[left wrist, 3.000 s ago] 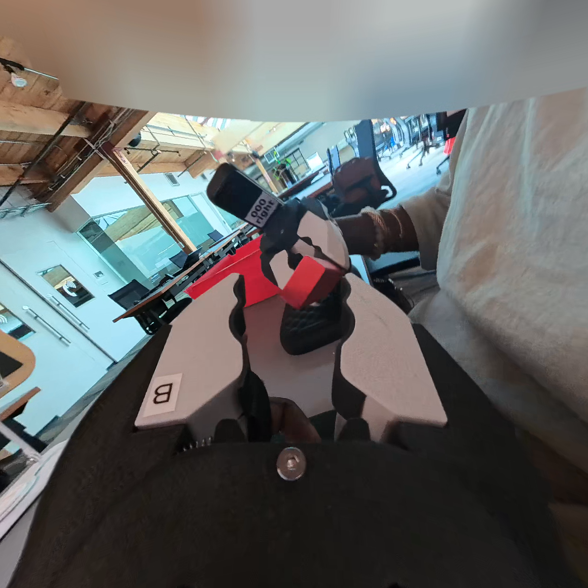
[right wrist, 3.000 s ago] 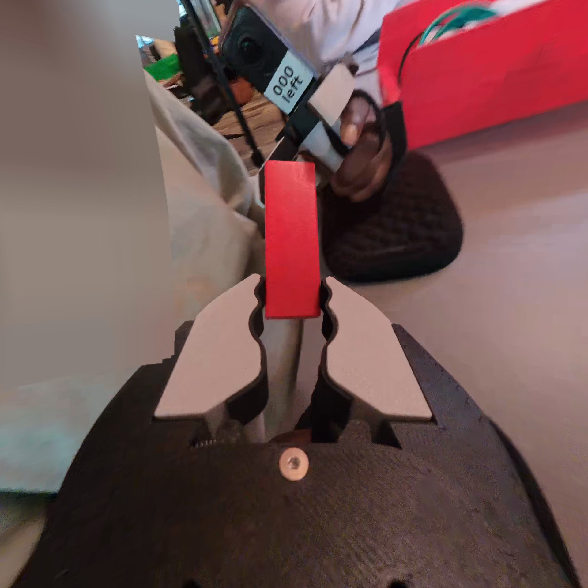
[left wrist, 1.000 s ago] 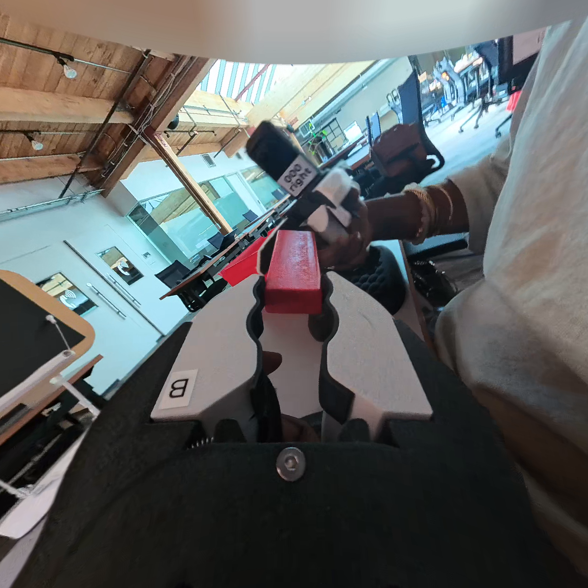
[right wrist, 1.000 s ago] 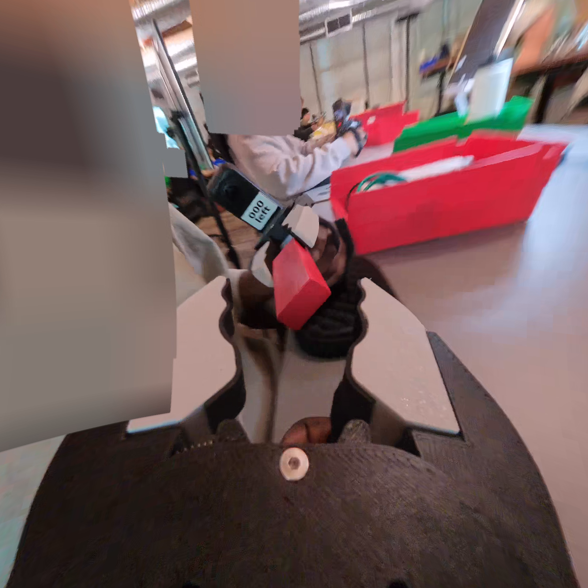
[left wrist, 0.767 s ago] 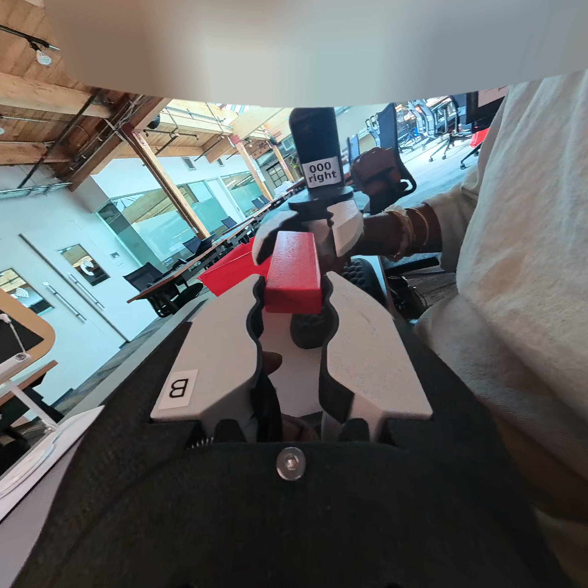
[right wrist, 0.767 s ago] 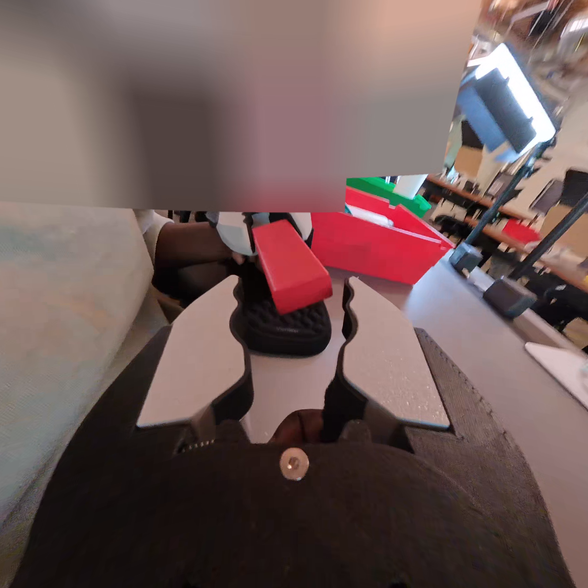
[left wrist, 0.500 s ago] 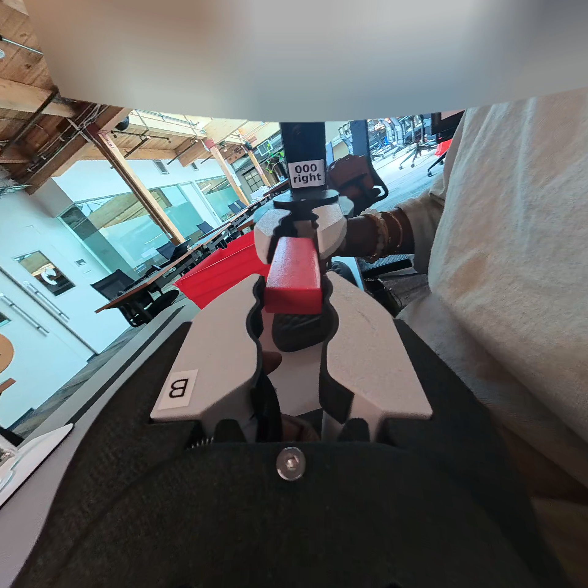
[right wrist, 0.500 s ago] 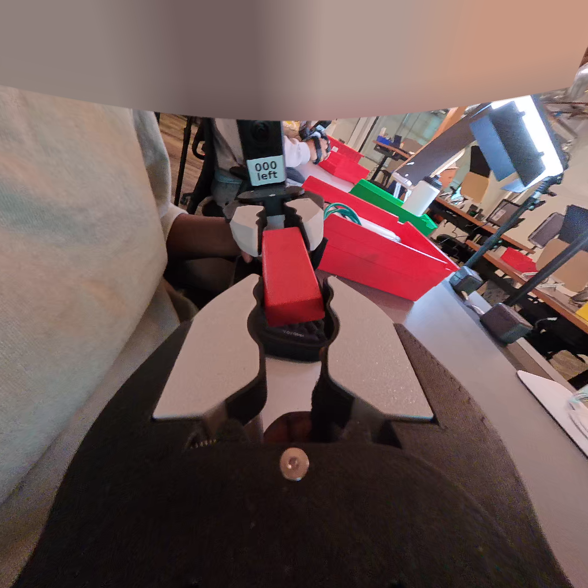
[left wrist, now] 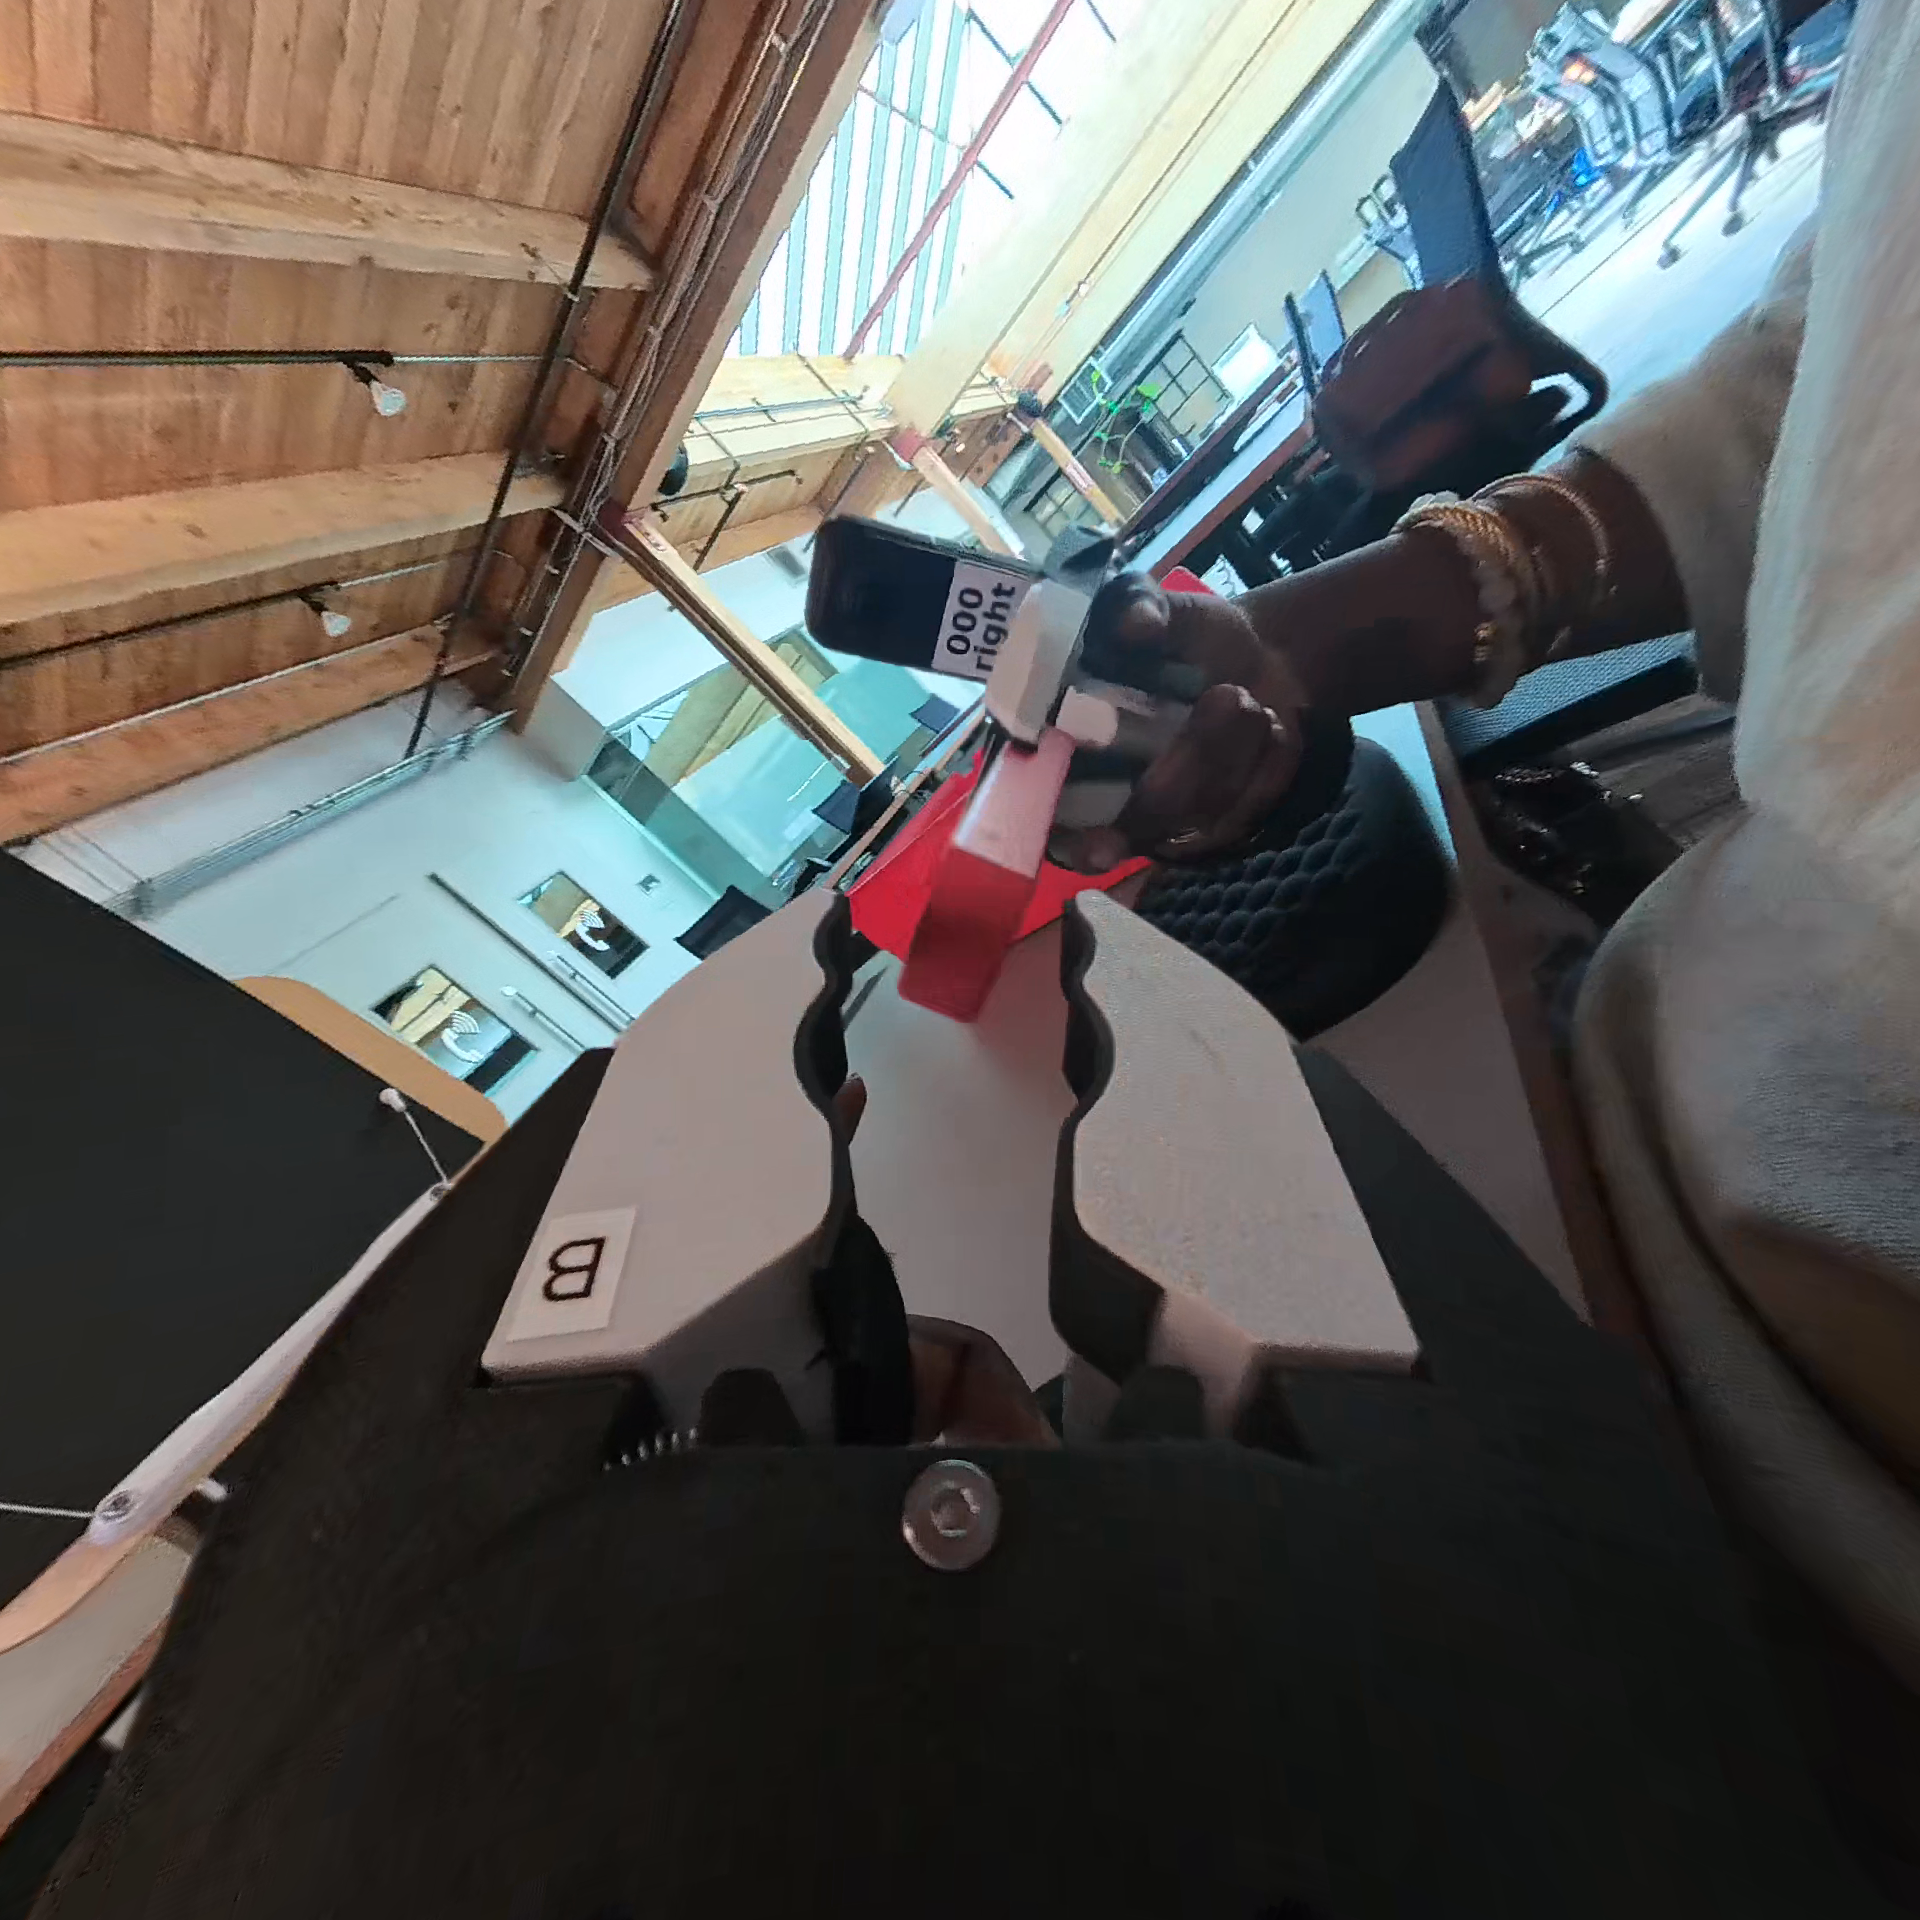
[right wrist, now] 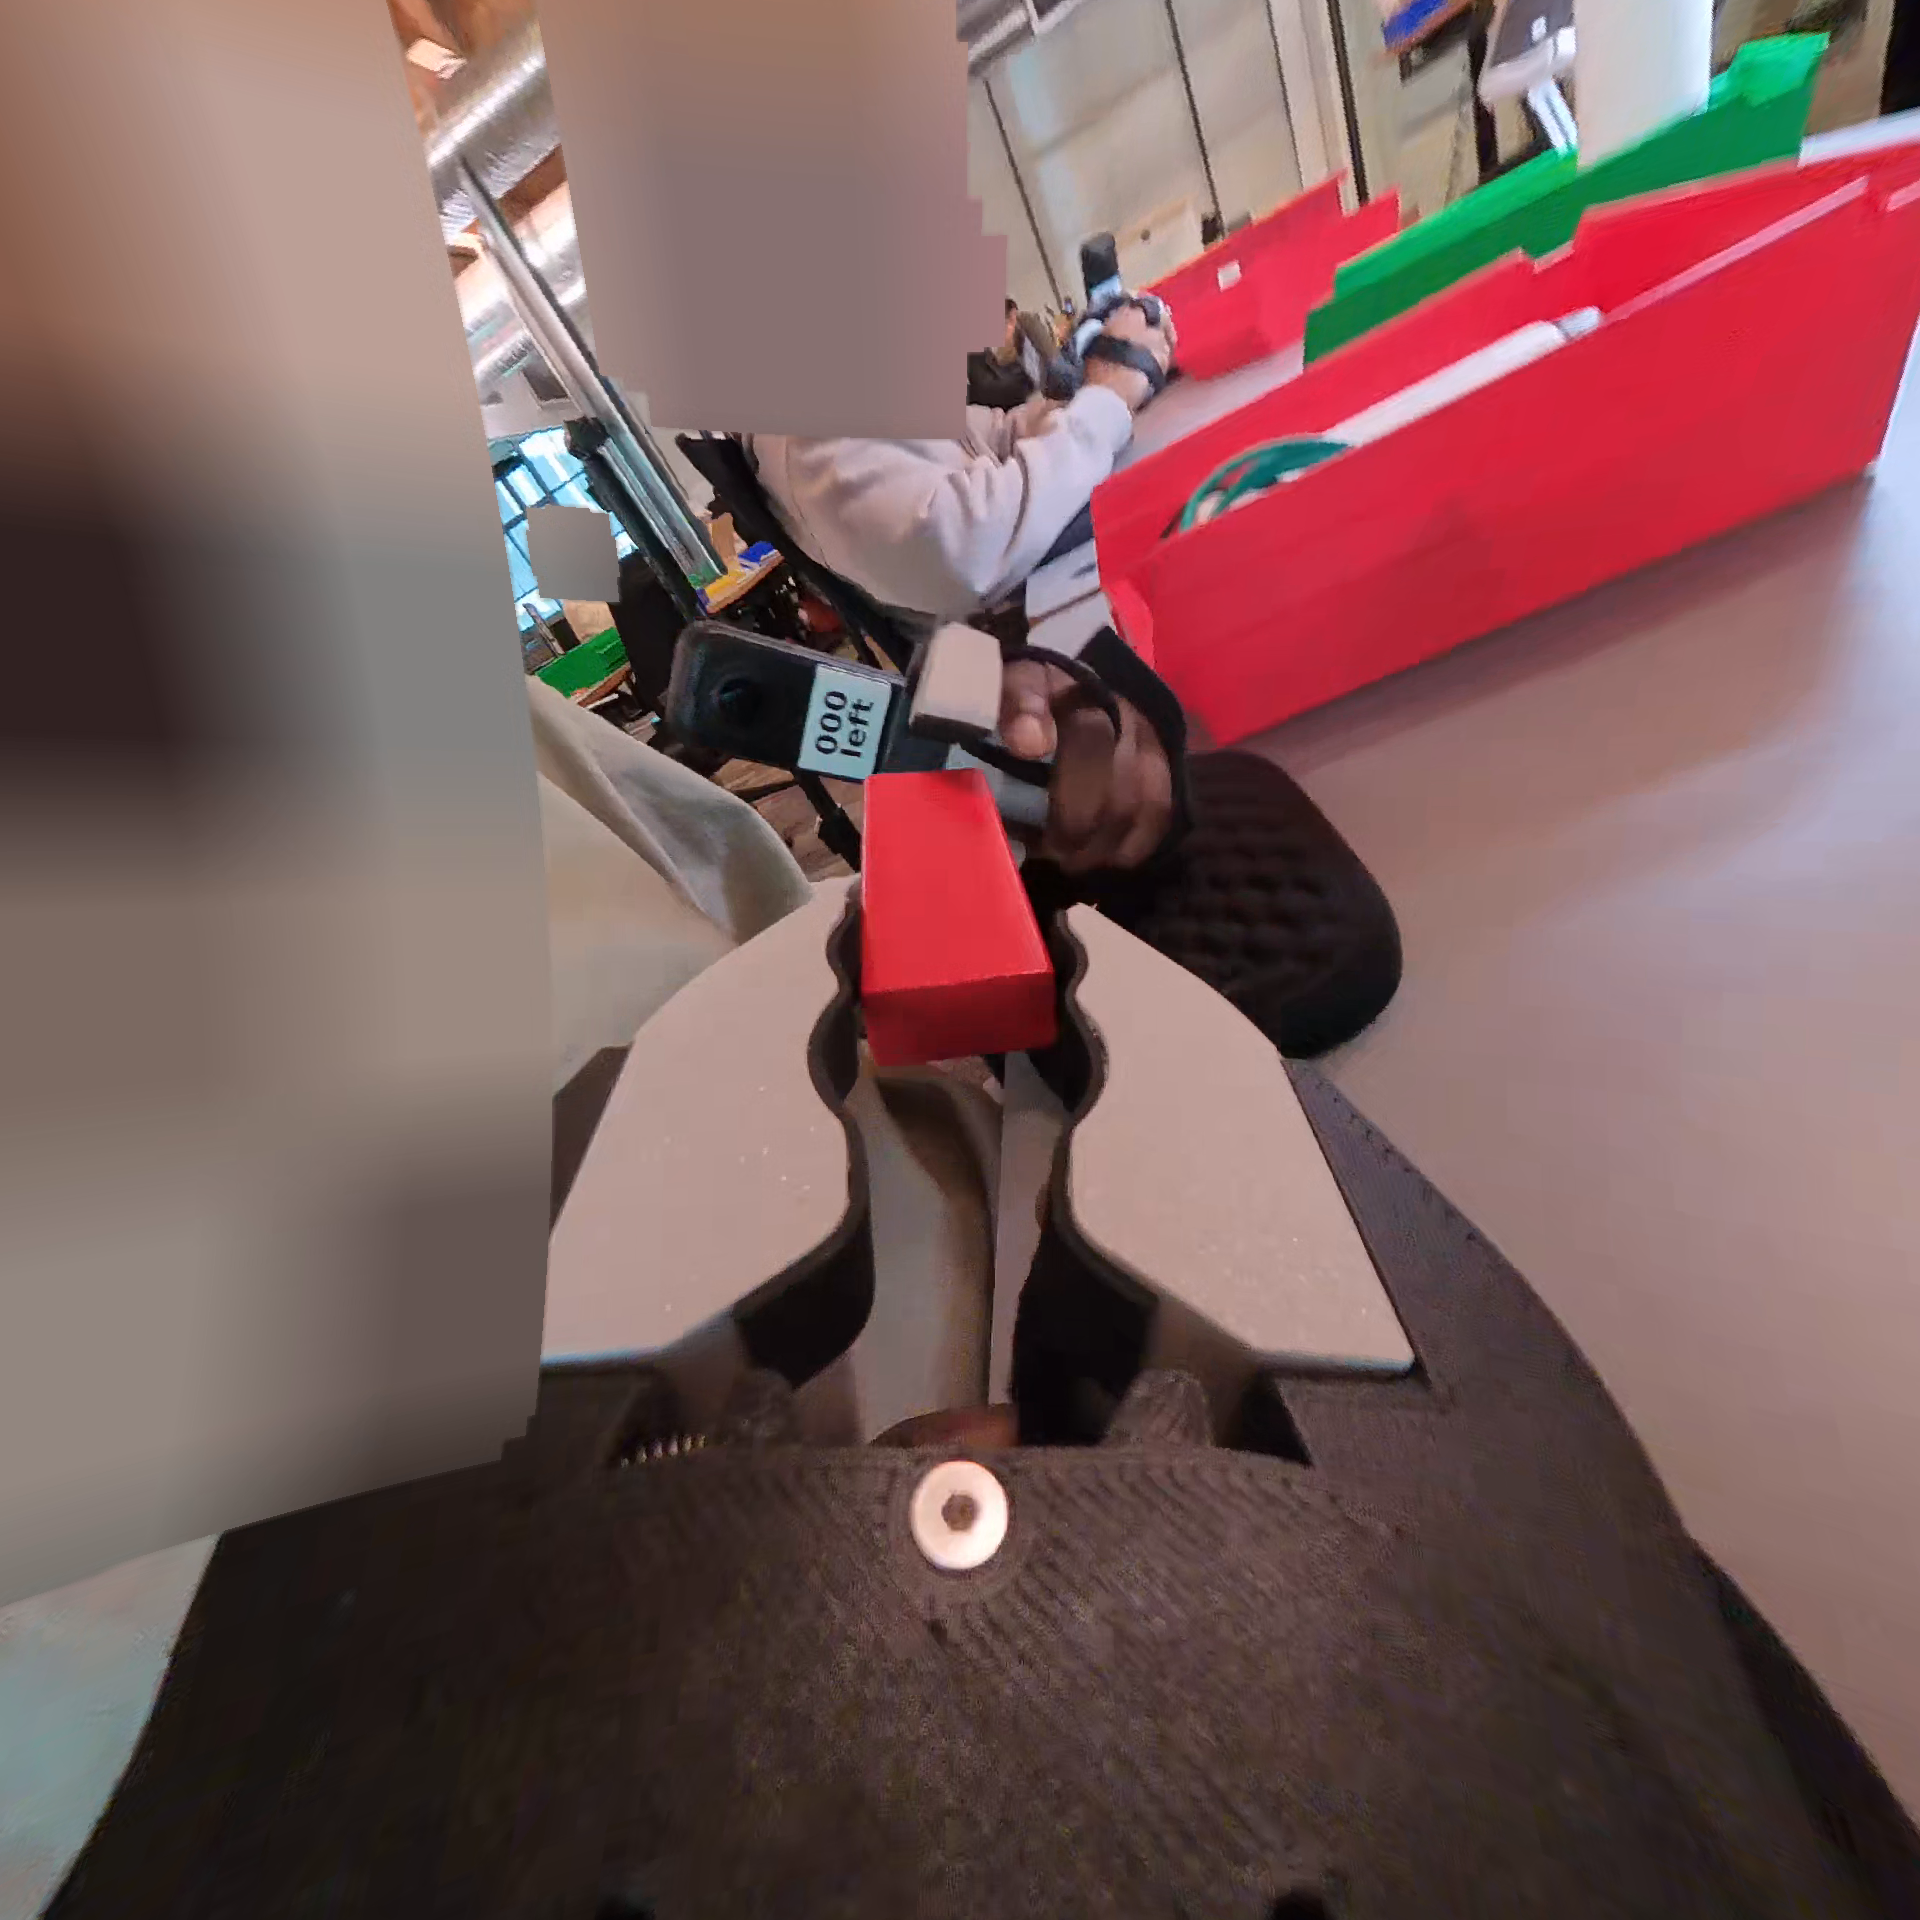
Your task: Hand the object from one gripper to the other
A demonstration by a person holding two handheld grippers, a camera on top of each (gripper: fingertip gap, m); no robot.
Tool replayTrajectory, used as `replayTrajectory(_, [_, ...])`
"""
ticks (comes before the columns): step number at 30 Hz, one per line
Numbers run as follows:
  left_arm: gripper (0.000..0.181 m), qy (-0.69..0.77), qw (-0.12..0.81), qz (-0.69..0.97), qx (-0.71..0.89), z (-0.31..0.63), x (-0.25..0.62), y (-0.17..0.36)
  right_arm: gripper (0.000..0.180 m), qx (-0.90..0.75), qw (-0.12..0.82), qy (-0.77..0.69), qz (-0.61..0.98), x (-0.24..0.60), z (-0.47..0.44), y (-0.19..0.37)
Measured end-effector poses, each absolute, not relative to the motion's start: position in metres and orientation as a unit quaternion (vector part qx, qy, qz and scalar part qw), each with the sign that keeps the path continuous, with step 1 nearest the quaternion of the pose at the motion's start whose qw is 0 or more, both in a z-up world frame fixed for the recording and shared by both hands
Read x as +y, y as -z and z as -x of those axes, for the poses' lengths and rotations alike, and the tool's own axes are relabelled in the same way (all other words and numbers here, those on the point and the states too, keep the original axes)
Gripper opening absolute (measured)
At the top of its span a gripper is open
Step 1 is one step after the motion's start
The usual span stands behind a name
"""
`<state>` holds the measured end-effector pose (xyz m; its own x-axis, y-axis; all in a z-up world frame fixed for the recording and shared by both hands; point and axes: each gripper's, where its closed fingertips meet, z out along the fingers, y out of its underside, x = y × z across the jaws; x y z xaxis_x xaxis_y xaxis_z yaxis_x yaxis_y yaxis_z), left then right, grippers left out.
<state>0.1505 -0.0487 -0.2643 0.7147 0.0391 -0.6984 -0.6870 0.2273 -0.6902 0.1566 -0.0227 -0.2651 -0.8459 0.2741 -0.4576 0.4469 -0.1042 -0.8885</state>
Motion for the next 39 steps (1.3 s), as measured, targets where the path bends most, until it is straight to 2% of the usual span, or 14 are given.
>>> replayTrajectory(1, [0.034, -0.251, 0.730, 0.569, 0.285, -0.150, -0.049, 0.264, 0.034, 0.669, 0.066, 0.684, -0.282, -0.023, -0.155, 0.269])
replayTrajectory(3, [0.023, -0.251, 0.722, 0.573, 0.294, -0.151, -0.048, 0.268, 0.034, 0.672, 0.071, 0.677, -0.292, -0.023, -0.153, 0.274])
replayTrajectory(9, [0.017, -0.199, 0.721, 0.598, 0.287, -0.155, -0.049, 0.270, 0.038, 0.658, 0.042, 0.712, -0.242, -0.023, -0.158, 0.259])
replayTrajectory(14, [0.017, -0.121, 0.751, 0.593, 0.264, -0.157, -0.058, 0.260, 0.049, 0.687, -0.155, 0.701, -0.110, -0.022, -0.169, 0.248])
replayTrajectory(18, [0.017, -0.076, 0.761, 0.588, 0.265, -0.163, -0.064, 0.257, 0.038, 0.689, -0.260, 0.675, -0.052, -0.025, -0.174, 0.242])
replayTrajectory(23, [0.016, -0.067, 0.756, 0.590, 0.274, -0.166, -0.064, 0.260, 0.019, 0.709, -0.291, 0.642, -0.018, -0.038, -0.178, 0.249])
replayTrajectory(27, [0.020, -0.050, 0.777, 0.576, 0.248, -0.161, -0.065, 0.252, 0.016, 0.730, -0.286, 0.620, -0.035, -0.037, -0.178, 0.248])
replayTrajectory(30, [0.048, -0.110, 0.815, 0.538, 0.183, -0.137, -0.068, 0.235, 0.016, 0.724, -0.314, 0.611, -0.063, -0.022, -0.172, 0.236])
replayTrajectory(34, [0.079, -0.088, 0.844, 0.518, 0.102, -0.111, -0.075, 0.220, 0.017, 0.698, -0.432, 0.552, -0.144, 0.038, -0.156, 0.204])
replayTrajectory(39, [0.102, -0.072, 0.858, 0.504, 0.064, -0.101, -0.079, 0.212, 0.016, 0.638, -0.595, 0.394, -0.291, 0.158, -0.154, 0.173])
